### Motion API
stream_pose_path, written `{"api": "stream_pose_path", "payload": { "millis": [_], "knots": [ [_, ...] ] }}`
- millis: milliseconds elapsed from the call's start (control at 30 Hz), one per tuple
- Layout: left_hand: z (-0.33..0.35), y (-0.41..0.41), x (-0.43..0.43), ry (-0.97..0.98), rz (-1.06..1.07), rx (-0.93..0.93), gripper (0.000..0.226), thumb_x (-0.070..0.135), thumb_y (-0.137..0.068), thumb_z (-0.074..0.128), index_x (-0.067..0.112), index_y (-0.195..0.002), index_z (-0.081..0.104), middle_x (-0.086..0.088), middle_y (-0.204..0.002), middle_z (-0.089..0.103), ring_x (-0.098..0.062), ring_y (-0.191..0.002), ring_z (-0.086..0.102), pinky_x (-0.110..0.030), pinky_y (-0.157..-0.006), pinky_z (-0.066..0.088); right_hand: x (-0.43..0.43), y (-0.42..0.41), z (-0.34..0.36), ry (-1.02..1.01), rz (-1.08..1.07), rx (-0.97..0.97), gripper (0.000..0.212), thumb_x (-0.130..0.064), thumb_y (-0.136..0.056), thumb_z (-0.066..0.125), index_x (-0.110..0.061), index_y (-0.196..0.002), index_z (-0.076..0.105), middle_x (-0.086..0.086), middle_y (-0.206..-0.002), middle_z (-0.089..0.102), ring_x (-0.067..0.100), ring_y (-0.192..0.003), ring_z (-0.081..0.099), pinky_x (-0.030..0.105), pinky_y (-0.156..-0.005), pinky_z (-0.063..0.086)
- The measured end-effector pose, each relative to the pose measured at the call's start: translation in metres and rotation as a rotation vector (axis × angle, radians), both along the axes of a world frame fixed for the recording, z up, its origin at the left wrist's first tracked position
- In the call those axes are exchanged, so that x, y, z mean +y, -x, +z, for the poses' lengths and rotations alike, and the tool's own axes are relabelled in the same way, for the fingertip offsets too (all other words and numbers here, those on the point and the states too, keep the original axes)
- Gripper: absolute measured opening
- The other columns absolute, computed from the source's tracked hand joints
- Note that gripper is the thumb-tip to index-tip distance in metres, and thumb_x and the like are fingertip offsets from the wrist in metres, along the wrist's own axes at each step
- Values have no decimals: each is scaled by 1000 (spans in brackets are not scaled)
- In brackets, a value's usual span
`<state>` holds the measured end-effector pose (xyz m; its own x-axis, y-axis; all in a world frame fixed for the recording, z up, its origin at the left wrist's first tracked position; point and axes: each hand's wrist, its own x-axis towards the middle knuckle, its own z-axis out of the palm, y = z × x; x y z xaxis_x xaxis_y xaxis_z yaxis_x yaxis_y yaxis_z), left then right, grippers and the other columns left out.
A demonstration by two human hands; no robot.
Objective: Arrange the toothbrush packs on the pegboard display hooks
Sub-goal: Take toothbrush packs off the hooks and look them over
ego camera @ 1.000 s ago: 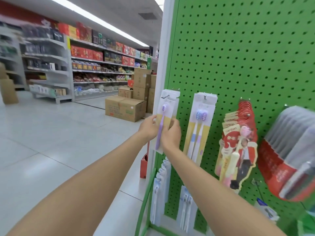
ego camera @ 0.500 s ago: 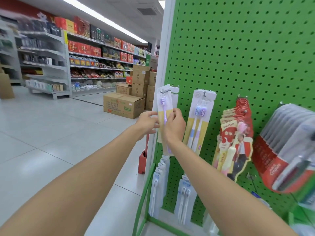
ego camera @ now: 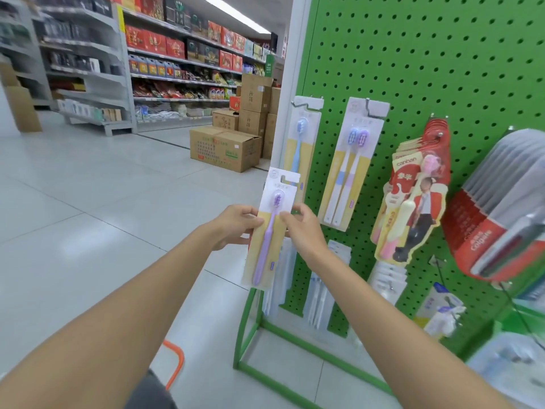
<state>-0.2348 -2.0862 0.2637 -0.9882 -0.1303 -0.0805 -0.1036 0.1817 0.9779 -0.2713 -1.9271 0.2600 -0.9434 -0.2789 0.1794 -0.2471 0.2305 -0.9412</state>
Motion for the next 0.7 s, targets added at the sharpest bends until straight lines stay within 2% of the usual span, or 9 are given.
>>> {"api": "stream_pose_path", "payload": {
  "millis": [67,167,233,300,367,500,600,700],
  "knots": [
    [-20,-8,5,45,-28,-19,12,12,-100,54,11,-102,65,-4,-90,66,-14,-82,62,-26,-72,57,8,-5,-14,90,-9,-3,22,-29,-94,58,-20,-114,58,-2,-99,70,15,-90,68,35,-83,53],
    [-50,-17,14,62,-88,-37,13,12,-98,56,9,-104,67,-7,-98,65,-17,-89,62,-31,-81,59,17,-10,-33,180,-45,-60,19,-29,-94,61,-13,-105,63,-7,-90,69,7,-79,64,27,-76,51],
    [-63,-22,20,76,-111,-35,11,11,-98,57,10,-101,67,-6,-99,67,-16,-88,65,-31,-81,58,21,-12,-47,223,-69,-162,20,-31,-95,60,-12,-96,66,3,-93,70,17,-83,64,34,-81,51],
    [-68,-25,25,106,-122,-27,10,10,-98,57,10,-97,67,-5,-98,67,-16,-87,66,-32,-79,58,24,-15,-54,253,-83,-289,30,-32,-95,58,-5,-102,68,14,-106,71,30,-98,67,44,-94,53],
    [-67,-27,29,125,-134,-15,10,9,-98,57,8,-97,66,-5,-95,68,-17,-84,66,-32,-77,58,28,-14,-56,282,-78,-346,34,-34,-96,57,-4,-109,67,16,-115,69,34,-107,65,50,-100,49],
    [-62,-29,35,89,-112,38,15,9,-98,57,1,-107,66,-7,-94,68,-16,-83,65,-35,-81,60,35,-19,-51,329,-11,-364,33,-41,-98,53,-13,-98,69,16,-113,70,29,-98,66,44,-98,49],
    [-64,-31,38,28,-62,56,18,10,-98,57,-1,-110,65,-10,-97,68,-18,-86,65,-35,-82,60,37,-26,-55,288,45,-394,40,-47,-100,46,-15,-99,69,14,-110,72,32,-105,68,43,-99,51],
    [-68,-34,40,0,-42,29,16,10,-98,58,2,-109,66,-11,-101,70,-19,-90,68,-34,-81,60,44,-31,-62,238,94,-401,36,-43,-102,46,-15,-104,69,11,-106,74,29,-104,69,42,-97,52]
  ]
}}
